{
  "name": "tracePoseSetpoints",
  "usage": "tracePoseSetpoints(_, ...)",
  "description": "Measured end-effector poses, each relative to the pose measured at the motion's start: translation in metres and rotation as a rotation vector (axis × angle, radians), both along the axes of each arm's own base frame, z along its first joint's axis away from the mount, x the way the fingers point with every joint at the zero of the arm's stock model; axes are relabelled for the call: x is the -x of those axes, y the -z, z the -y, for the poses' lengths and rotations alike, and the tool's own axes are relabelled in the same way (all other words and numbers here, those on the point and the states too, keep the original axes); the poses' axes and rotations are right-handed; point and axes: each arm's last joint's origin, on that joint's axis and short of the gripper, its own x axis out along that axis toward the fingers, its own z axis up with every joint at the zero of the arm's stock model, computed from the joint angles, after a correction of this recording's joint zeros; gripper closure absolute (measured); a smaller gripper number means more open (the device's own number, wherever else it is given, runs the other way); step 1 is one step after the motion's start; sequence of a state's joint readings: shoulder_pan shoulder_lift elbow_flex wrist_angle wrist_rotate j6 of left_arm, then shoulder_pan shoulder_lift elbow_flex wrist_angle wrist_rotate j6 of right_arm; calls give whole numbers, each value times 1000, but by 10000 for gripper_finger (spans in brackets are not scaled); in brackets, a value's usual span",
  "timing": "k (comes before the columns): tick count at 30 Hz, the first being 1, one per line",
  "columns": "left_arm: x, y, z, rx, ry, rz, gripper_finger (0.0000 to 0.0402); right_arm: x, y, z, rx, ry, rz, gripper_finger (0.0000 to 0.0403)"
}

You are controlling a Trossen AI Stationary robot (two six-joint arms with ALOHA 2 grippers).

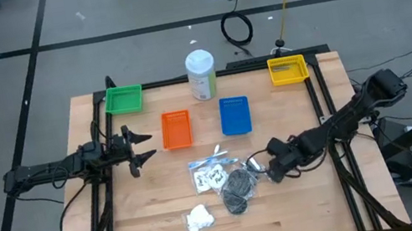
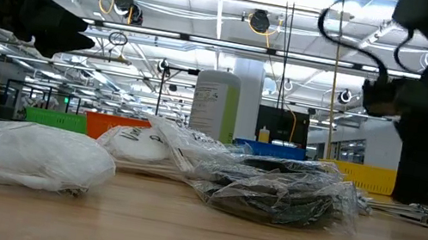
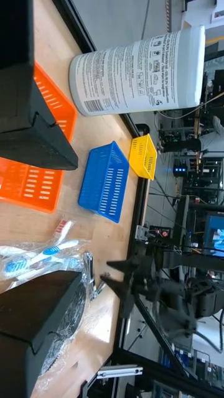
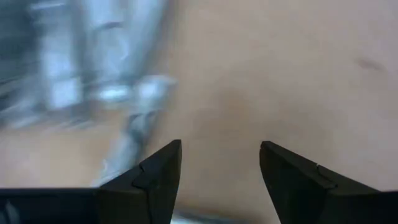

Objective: Pick & Place Travel size toiletries
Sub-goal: Put the nail cutter into the yellow bin

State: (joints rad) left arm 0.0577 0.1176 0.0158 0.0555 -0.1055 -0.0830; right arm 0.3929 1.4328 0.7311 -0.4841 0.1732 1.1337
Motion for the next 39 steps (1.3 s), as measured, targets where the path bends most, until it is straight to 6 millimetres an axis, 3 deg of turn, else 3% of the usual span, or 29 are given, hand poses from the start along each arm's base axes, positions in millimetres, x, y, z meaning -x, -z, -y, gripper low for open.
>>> tracePoseSetpoints(6,0,0,0,0,0,0,128,1,-14,-5,53,-362,74,202)
tracePoseSetpoints(12,0,0,0,0,0,0,128,9,-18,-5,80,-566,29,210)
tracePoseSetpoints(23,0,0,0,0,0,0,128,35,19,-10,93,-661,-77,225)
tracePoseSetpoints(29,0,0,0,0,0,0,128,46,27,-5,98,-649,-152,247)
tracePoseSetpoints(39,0,0,0,0,0,0,128,47,28,-2,90,-633,-184,358)
